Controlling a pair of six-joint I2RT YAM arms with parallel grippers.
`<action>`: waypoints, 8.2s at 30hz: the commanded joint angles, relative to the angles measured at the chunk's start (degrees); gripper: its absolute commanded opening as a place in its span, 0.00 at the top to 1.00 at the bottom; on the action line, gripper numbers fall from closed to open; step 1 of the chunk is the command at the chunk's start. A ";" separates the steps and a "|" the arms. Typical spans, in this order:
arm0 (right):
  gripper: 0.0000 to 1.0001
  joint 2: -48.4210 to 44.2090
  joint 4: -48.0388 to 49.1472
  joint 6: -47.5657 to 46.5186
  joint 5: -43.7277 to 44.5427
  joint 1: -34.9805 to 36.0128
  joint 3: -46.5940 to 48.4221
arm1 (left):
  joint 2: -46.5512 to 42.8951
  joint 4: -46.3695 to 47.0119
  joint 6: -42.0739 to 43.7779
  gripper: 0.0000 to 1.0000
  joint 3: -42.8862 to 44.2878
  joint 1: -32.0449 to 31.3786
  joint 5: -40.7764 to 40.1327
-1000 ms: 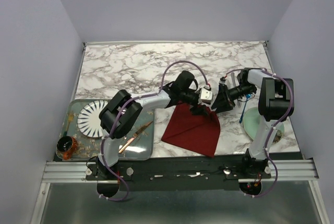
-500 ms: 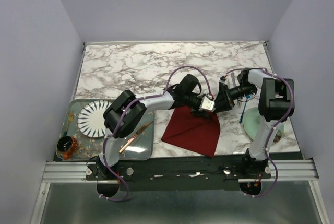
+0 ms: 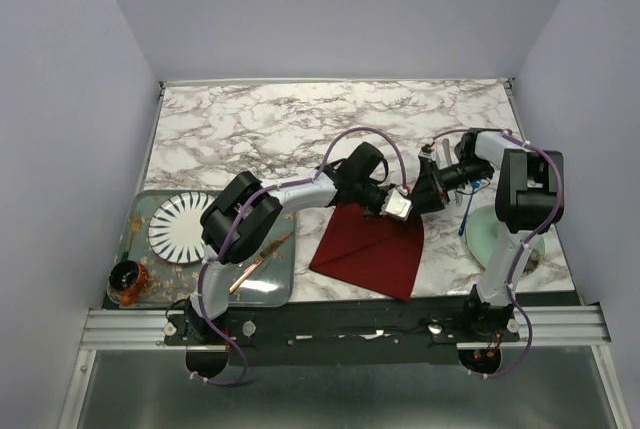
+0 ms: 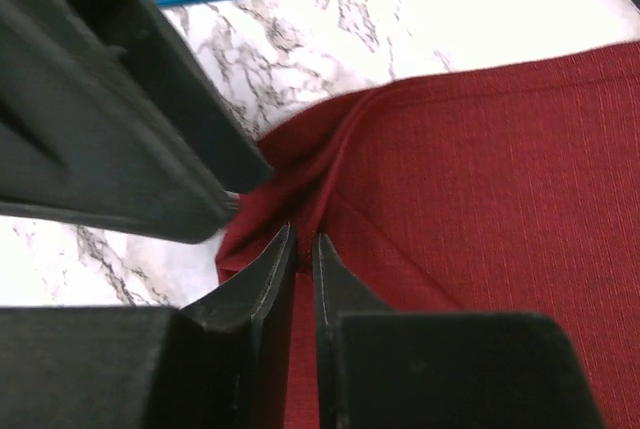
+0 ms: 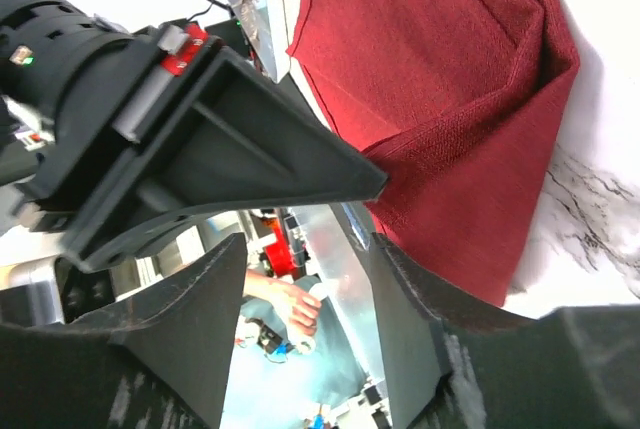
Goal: Fold the napkin into a case and place the utensils inside
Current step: Pick up the upper triangle-folded napkin from the center of the board, then turn over the upper triangle folded napkin at the center of the board.
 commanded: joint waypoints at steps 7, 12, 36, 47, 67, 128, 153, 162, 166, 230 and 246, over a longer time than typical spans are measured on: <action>0.21 -9.81 10.00 11.46 21.25 -1.32 3.13 | -1.06 -4.40 5.60 0.81 -1.59 -0.42 -1.56; 0.07 -8.32 11.15 12.77 29.47 -1.24 2.87 | -0.89 -3.87 5.42 0.81 -1.59 -0.42 -1.56; 0.30 15.23 0.44 3.22 7.78 -0.62 11.31 | -0.27 -3.17 4.10 0.81 -0.80 -0.42 -2.00; 0.29 9.28 -1.18 0.90 3.36 -0.62 8.06 | -0.27 -3.08 3.93 0.80 -0.89 -0.42 -2.00; 0.13 6.01 4.12 8.21 11.98 -0.62 2.87 | -2.46 1.49 -4.86 0.40 3.51 -1.92 -3.05; 0.51 10.66 -2.39 -9.37 28.41 2.46 11.66 | 8.95 -29.86 -30.00 0.27 21.16 19.88 -4.81; 0.99 5.75 5.70 -11.39 32.01 6.50 8.94 | 19.07 -41.84 -39.85 0.35 26.98 20.94 -1.46; 0.99 4.43 7.81 -11.57 33.87 6.50 8.58 | 18.80 -42.63 -38.35 0.44 25.92 21.02 0.11; 0.99 4.25 8.07 -11.57 33.43 6.76 8.50 | 18.98 -42.01 -38.79 0.45 26.27 20.76 1.69; 0.99 -6.58 24.41 -16.32 41.42 7.29 36.16 | 8.16 -31.21 -29.39 1.00 49.02 26.12 -11.05; 0.99 -22.80 49.19 -27.99 41.95 10.18 3.96 | -6.50 -14.86 -10.05 1.00 14.55 24.20 -7.72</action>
